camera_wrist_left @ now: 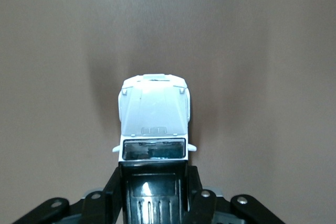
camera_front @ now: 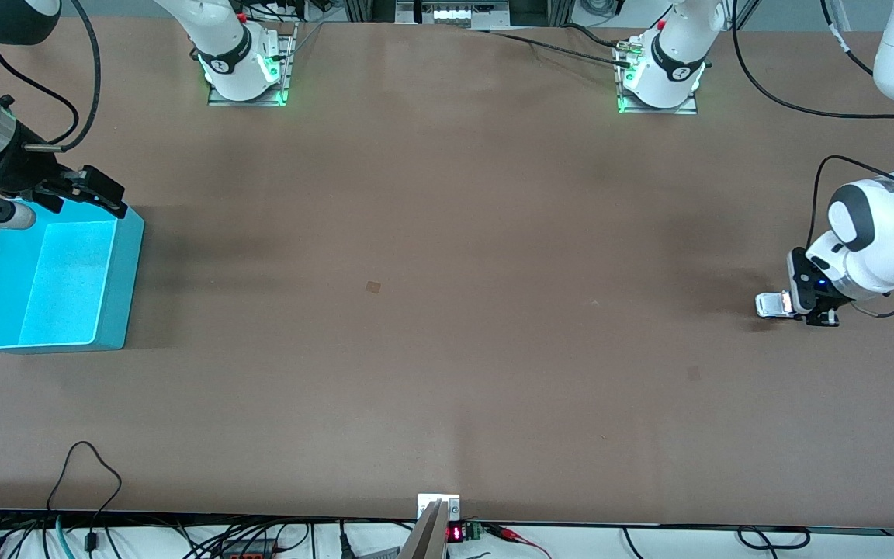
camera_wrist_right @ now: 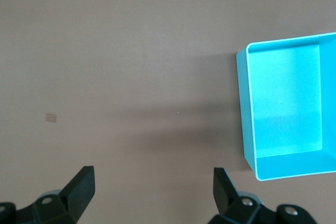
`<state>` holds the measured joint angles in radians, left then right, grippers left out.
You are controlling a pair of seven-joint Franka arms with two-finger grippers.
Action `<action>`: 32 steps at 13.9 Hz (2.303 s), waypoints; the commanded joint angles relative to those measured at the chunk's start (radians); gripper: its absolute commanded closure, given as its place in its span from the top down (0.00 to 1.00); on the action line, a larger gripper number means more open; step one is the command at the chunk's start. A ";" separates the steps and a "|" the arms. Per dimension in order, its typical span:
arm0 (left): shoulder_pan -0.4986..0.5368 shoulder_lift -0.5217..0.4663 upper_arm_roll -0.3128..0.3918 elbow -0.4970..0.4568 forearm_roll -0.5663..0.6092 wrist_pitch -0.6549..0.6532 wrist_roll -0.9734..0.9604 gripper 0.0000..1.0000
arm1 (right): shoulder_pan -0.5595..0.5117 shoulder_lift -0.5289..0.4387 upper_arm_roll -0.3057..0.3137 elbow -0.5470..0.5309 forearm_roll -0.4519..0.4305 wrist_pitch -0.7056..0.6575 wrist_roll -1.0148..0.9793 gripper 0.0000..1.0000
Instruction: Wind and store white jeep toy
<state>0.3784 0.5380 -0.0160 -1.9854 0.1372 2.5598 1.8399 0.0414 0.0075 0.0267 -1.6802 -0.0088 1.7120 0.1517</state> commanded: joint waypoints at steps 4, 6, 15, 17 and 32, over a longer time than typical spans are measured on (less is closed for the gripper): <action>0.031 0.054 -0.002 0.000 0.013 -0.003 0.028 0.23 | -0.002 -0.021 0.001 -0.019 0.006 -0.003 -0.001 1.00; 0.031 0.057 -0.005 0.020 0.015 -0.004 0.031 0.89 | -0.002 -0.021 0.001 -0.019 0.006 -0.003 -0.001 1.00; 0.017 -0.042 -0.097 0.098 0.010 -0.240 -0.013 1.00 | -0.002 -0.021 -0.001 -0.019 0.006 -0.003 -0.001 1.00; -0.012 -0.046 -0.117 0.187 0.013 -0.382 -0.053 1.00 | -0.002 -0.021 -0.001 -0.019 0.006 -0.003 -0.001 1.00; -0.263 -0.211 -0.110 0.522 0.005 -1.070 -0.946 1.00 | -0.002 -0.021 -0.001 -0.019 0.006 -0.005 -0.001 1.00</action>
<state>0.1329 0.3878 -0.1446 -1.4636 0.1372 1.5089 1.0227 0.0414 0.0075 0.0263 -1.6804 -0.0088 1.7110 0.1517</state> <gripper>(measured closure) 0.000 0.000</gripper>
